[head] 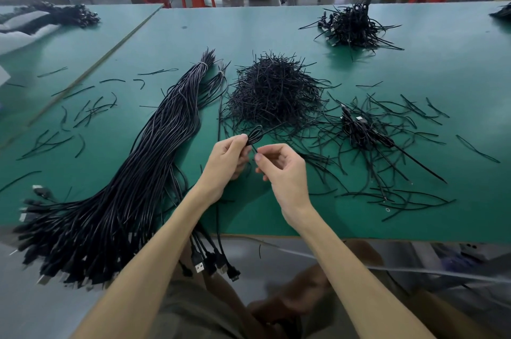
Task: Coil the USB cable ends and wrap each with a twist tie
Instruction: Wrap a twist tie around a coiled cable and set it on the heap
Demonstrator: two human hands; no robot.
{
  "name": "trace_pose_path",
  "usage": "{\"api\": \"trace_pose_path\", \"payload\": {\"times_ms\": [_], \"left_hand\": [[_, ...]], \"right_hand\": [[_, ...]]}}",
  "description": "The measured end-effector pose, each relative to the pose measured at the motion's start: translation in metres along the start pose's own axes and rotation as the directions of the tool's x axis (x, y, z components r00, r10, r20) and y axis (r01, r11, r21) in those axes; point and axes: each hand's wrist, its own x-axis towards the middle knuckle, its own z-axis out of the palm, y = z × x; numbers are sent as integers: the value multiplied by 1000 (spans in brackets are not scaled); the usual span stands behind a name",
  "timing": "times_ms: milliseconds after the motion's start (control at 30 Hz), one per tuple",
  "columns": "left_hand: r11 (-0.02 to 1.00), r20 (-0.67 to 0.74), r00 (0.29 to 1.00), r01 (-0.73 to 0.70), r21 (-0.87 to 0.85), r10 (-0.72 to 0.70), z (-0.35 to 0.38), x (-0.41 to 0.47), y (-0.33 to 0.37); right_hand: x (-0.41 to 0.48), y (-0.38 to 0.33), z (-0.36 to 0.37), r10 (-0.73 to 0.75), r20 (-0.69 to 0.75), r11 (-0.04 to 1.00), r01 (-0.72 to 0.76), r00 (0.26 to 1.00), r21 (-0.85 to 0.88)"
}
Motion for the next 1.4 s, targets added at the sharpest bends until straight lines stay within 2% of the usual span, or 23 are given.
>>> {"api": "trace_pose_path", "payload": {"times_ms": [133,233,467,633,933,1200,1400], "left_hand": [[999,111,994,16,-35,-12,-2,-1,1],[1000,87,996,4,-31,-2,-1,-3,2],[999,96,995,-33,17,31,3,-7,5],[991,171,982,-93,100,75,5,-10,8],[994,161,986,-50,93,35,2,-9,8],[998,162,987,5,70,-17,-2,-5,3],[997,159,986,35,71,-46,-2,-4,4]], "right_hand": [[1,-3,1,-8,9,999,8,1000,-31],[0,-6,2,-44,55,996,49,998,-80],[-1,-10,-1,-91,150,993,101,984,-61],[-1,-8,-1,-85,92,993,91,992,-70],[-1,-9,1,-29,90,997,35,996,-67],[-2,-7,0,-58,99,996,65,993,-60],[-1,-8,1,-51,160,997,60,986,-50]]}}
